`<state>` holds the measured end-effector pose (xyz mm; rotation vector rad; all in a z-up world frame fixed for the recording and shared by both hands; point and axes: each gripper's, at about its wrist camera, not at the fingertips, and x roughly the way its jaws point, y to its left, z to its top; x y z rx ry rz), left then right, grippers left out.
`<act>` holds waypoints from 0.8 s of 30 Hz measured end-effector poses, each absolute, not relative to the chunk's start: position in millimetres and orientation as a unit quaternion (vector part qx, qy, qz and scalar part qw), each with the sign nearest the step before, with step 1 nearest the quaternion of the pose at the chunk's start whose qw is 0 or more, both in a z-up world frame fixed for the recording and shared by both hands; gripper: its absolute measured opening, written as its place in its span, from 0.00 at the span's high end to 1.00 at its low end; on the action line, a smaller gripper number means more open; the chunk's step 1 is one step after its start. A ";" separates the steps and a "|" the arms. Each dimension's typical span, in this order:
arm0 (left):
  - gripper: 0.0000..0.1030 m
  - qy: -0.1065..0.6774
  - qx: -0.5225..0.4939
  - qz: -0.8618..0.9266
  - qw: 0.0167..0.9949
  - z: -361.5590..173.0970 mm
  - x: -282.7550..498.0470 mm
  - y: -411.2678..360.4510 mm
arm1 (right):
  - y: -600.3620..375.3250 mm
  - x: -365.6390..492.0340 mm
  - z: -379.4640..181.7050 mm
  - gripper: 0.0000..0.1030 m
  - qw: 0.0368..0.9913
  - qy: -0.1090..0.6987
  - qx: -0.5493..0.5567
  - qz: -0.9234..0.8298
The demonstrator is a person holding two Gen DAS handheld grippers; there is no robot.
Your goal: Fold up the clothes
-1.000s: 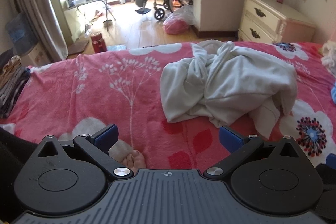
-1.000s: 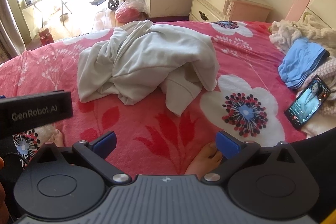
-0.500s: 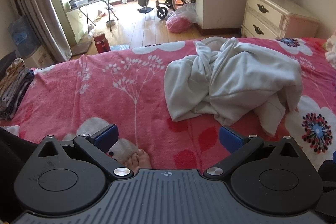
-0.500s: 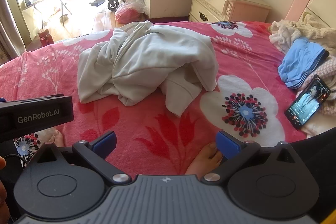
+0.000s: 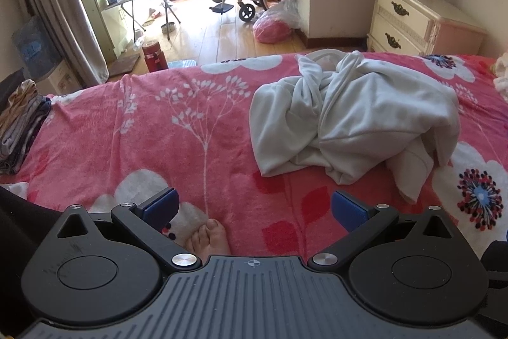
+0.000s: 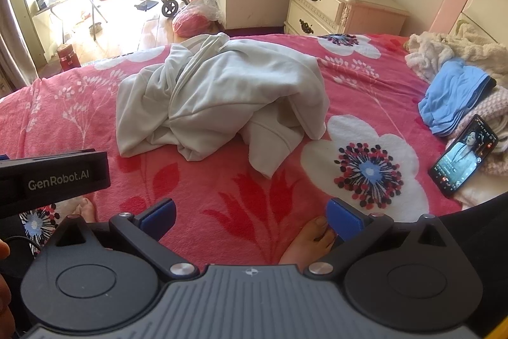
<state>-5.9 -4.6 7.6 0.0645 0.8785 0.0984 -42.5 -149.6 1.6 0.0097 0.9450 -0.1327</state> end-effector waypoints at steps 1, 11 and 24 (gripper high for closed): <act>0.00 0.425 0.031 0.047 0.903 7.6 -5.3 -4.0 | -149.5 -42.6 1.6 0.00 0.888 0.455 0.004 -0.064; 0.00 0.427 0.029 0.050 0.902 7.8 -5.1 -3.3 | -148.8 -43.6 1.8 0.00 0.889 0.453 0.001 -0.063; 0.00 0.430 0.029 0.051 0.901 6.6 -4.5 -2.1 | -146.9 -44.0 1.8 0.00 0.890 0.452 -0.002 -0.063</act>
